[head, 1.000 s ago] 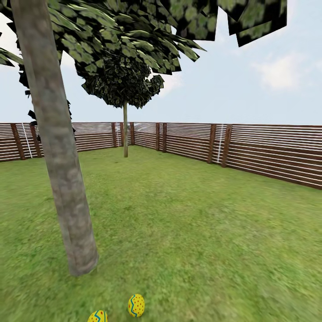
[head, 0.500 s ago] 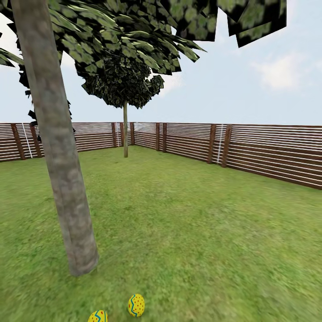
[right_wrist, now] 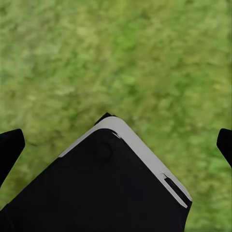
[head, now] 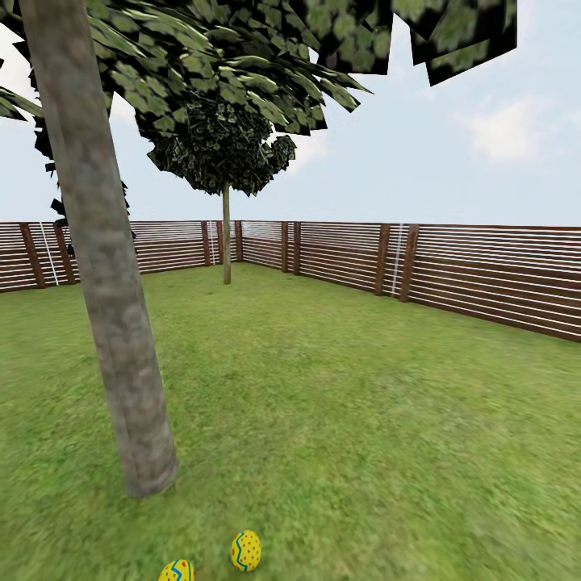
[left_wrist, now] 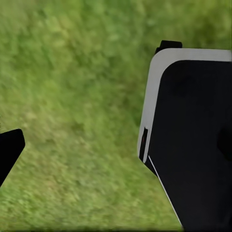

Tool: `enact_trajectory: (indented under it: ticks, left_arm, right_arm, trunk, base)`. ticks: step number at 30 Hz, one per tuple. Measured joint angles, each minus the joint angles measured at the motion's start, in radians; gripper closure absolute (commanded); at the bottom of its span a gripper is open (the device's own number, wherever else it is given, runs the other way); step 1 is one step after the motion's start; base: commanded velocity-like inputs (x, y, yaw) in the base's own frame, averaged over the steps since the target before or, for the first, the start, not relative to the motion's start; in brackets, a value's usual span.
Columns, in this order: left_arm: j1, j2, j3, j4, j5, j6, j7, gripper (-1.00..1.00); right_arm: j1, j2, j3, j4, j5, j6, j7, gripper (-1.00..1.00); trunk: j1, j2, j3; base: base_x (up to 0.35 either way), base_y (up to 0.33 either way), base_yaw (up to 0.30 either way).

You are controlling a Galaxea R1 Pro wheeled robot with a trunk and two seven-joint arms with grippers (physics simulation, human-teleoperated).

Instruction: Take the three Easter eggs out of the wicker basket on the lawn in the garden, then place them on the lawn next to a single tree (choose any tree) so that all three eggs are next to the same tree and none are left in the basket.

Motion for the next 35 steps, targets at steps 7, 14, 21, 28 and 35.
enact_trajectory:
  ticks: [7, 14, 21, 28, 35]
  left_arm:
    - [-0.001, 0.0, 0.0, -0.001, 0.004, 0.005, 0.007, -1.0]
    - [-0.001, -0.001, 0.002, -0.003, 0.008, -0.067, 0.007, -1.0]
    - [-0.002, -0.044, 0.002, -0.006, 0.007, -0.289, 0.003, -1.0]
    - [-0.002, -0.051, 0.002, -0.005, 0.006, -0.359, 0.003, -1.0]
    - [-0.002, -0.052, 0.002, -0.006, 0.006, -0.368, 0.002, -1.0]
  right_arm:
    - [0.0, 0.0, 0.0, 0.0, 0.0, 0.0, 0.0, -1.0]
    - [0.0, 0.0, 0.0, 0.0, 0.0, 0.0, 0.0, -1.0]
    - [0.0, 0.0, 0.0, 0.0, 0.0, 0.0, 0.0, -1.0]
    - [0.0, 0.0, 0.0, 0.0, 0.0, 0.0, 0.0, -1.0]
    - [0.0, 0.0, 0.0, 0.0, 0.0, 0.0, 0.0, -1.0]
  trunk:
    - [0.0, 0.0, 0.0]
    - [0.0, 0.0, 0.0]
    - [0.0, 0.0, 0.0]
    - [0.0, 0.0, 0.0]
    - [0.0, 0.0, 0.0]
  base:
    - [0.0, 0.0, 0.0]
    - [0.0, 0.0, 0.0]
    - [0.0, 0.0, 0.0]
    - [0.0, 0.0, 0.0]
    - [0.0, 0.0, 0.0]
